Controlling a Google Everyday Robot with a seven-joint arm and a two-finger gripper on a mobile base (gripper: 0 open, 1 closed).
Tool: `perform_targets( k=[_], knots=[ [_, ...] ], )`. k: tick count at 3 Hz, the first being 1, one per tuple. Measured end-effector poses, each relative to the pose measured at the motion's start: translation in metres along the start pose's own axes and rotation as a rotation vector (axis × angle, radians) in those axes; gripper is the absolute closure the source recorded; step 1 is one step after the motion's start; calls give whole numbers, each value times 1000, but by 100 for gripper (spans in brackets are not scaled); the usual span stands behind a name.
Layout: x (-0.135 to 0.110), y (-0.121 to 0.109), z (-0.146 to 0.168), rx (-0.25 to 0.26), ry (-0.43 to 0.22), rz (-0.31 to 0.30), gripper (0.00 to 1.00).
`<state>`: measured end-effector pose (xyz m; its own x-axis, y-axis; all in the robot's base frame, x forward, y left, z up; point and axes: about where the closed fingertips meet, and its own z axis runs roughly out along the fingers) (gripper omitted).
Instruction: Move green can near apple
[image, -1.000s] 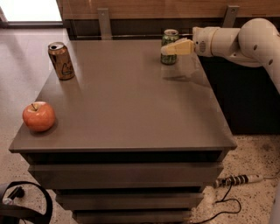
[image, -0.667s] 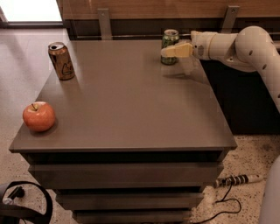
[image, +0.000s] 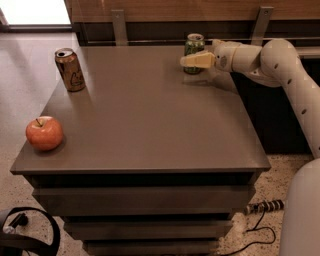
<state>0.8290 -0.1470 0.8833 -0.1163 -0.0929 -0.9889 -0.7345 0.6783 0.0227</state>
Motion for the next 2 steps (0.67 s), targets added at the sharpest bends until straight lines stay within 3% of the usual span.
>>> perform_targets(
  k=[1,2],
  knots=[
    [-4,3,12,-17,-27,-6,0],
    [-3,5,14,-20,-25,-5,17]
  ],
)
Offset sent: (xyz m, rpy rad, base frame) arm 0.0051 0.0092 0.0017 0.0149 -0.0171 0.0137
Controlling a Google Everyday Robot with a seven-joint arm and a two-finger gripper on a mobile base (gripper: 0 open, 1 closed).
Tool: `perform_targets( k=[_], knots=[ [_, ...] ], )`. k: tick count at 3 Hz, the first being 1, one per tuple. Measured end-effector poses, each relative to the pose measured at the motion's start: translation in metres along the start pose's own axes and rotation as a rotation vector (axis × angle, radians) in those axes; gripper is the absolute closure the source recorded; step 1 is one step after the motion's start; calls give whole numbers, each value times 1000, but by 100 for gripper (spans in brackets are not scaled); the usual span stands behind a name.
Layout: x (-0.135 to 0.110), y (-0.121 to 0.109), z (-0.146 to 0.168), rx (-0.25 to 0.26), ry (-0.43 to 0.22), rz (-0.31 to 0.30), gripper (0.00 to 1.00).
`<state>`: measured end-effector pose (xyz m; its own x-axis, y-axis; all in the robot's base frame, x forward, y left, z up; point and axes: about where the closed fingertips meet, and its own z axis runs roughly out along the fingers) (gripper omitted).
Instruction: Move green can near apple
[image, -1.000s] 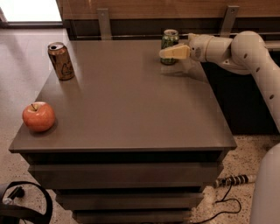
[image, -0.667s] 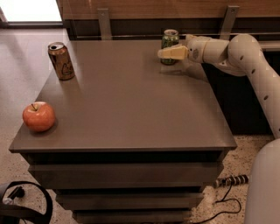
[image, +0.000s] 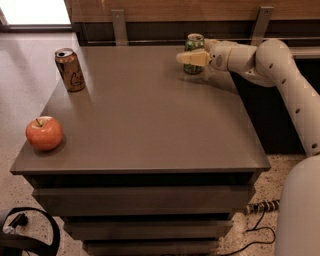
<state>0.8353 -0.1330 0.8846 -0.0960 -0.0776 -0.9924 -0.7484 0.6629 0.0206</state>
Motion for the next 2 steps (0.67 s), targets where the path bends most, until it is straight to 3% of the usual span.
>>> perform_targets(
  k=[2],
  knots=[
    [1,4,6,-10,1,2,65]
  ],
)
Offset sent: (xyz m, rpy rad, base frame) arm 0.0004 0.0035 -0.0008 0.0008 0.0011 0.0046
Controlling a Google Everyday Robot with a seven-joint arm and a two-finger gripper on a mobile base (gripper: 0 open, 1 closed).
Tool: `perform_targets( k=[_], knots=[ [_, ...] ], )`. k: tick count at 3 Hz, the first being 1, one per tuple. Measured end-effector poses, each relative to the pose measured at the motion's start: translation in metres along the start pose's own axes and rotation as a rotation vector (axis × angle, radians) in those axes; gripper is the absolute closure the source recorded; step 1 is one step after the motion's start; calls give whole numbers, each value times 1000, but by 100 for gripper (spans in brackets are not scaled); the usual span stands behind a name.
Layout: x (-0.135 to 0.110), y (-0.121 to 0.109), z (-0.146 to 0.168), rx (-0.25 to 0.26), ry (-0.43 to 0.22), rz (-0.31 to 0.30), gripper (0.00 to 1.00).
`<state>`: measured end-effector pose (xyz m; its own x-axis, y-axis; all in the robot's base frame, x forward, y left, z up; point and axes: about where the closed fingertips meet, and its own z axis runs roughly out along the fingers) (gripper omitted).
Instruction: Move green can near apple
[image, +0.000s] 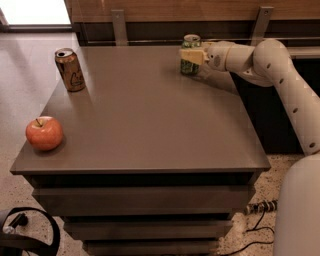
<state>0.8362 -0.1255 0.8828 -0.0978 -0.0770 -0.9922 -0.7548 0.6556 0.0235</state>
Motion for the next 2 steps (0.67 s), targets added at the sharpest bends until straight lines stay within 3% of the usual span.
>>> perform_targets(
  k=[1,2],
  knots=[
    [1,2,3,-5,0,1,87],
    [1,4,6,-9,1,2,100]
  ],
)
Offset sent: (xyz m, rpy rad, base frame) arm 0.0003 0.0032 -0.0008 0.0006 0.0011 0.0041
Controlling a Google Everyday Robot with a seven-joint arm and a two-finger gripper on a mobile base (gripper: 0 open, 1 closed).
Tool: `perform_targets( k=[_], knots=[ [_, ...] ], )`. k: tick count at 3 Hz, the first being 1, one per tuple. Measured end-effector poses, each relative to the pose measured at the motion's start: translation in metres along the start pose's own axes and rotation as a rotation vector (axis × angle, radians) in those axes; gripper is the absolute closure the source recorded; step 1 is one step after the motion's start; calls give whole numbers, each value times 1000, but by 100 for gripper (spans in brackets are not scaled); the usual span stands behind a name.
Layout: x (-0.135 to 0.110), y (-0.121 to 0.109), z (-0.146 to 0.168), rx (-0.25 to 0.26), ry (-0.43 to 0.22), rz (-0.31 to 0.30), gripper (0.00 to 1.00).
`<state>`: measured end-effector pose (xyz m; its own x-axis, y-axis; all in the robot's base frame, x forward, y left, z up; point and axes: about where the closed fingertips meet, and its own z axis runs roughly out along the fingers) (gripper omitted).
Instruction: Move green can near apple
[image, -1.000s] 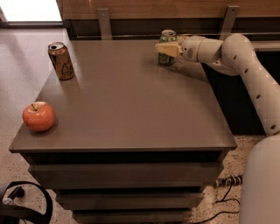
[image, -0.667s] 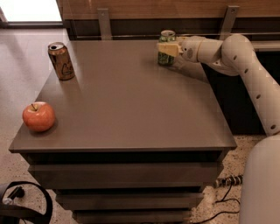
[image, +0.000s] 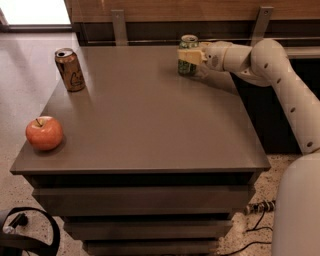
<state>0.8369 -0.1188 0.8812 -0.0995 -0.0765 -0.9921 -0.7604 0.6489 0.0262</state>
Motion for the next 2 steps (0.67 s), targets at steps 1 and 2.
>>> perform_targets(
  k=[1,2],
  knots=[
    [-7,9,3,-28,12,4,100],
    [-26,37,6,-85,54,-18,100]
  ],
)
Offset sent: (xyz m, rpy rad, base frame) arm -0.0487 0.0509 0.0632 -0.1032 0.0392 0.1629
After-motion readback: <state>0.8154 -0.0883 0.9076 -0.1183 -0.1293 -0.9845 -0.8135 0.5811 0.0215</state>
